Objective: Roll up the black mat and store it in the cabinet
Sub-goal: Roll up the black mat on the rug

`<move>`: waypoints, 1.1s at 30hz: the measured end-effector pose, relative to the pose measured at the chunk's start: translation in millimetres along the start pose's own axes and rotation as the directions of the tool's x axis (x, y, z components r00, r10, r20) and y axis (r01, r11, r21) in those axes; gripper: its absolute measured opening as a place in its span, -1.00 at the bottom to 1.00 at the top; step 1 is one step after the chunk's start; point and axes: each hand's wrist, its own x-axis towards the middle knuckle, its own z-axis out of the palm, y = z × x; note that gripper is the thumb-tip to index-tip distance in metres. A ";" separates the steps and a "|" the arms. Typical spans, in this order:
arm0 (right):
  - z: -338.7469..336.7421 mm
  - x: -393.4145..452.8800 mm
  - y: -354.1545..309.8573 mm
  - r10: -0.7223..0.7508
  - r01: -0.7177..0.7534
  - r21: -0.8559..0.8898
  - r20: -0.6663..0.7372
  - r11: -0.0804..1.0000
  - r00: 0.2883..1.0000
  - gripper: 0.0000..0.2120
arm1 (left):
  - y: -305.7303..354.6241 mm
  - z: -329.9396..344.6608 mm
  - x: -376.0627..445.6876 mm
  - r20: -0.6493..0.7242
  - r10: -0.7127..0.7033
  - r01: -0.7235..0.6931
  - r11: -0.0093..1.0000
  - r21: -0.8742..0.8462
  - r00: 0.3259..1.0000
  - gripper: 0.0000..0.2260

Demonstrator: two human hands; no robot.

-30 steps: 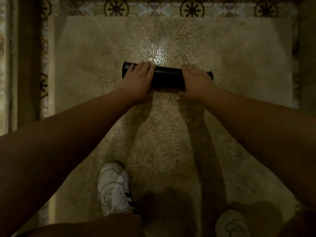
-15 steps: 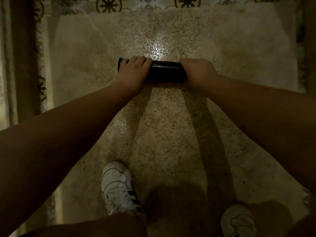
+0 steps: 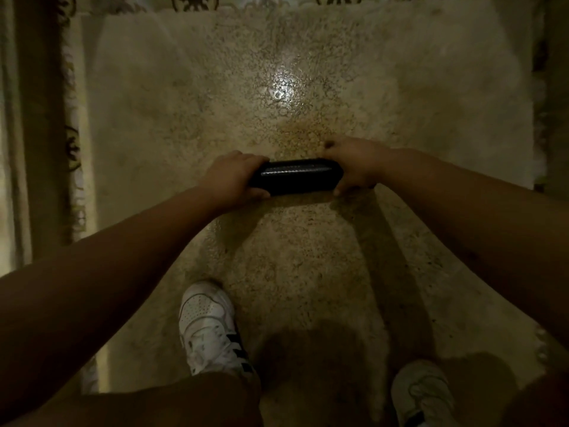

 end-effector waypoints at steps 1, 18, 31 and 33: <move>2.4 -3.0 1.8 0.000 0.000 -0.004 -0.039 1.000 0.999 -0.16 | -0.3 -1.7 0.4 0.005 0.009 -0.009 1.000 -0.014 1.000 -0.37; 22.2 -13.5 26.6 0.043 -0.038 0.023 -0.358 0.999 0.933 -0.21 | -41.9 4.8 -10.7 -0.122 -0.018 0.033 0.992 0.126 0.992 -0.24; -4.0 -12.4 39.4 0.217 -0.140 0.362 -0.182 0.922 0.959 -0.09 | -56.8 -16.1 7.9 0.029 -0.214 0.216 0.963 -0.162 0.976 -0.05; -4.9 -18.7 41.6 0.267 -0.152 0.609 -0.102 0.779 0.958 -0.19 | -67.1 -20.1 3.3 0.117 -0.262 0.287 0.901 -0.325 0.958 -0.14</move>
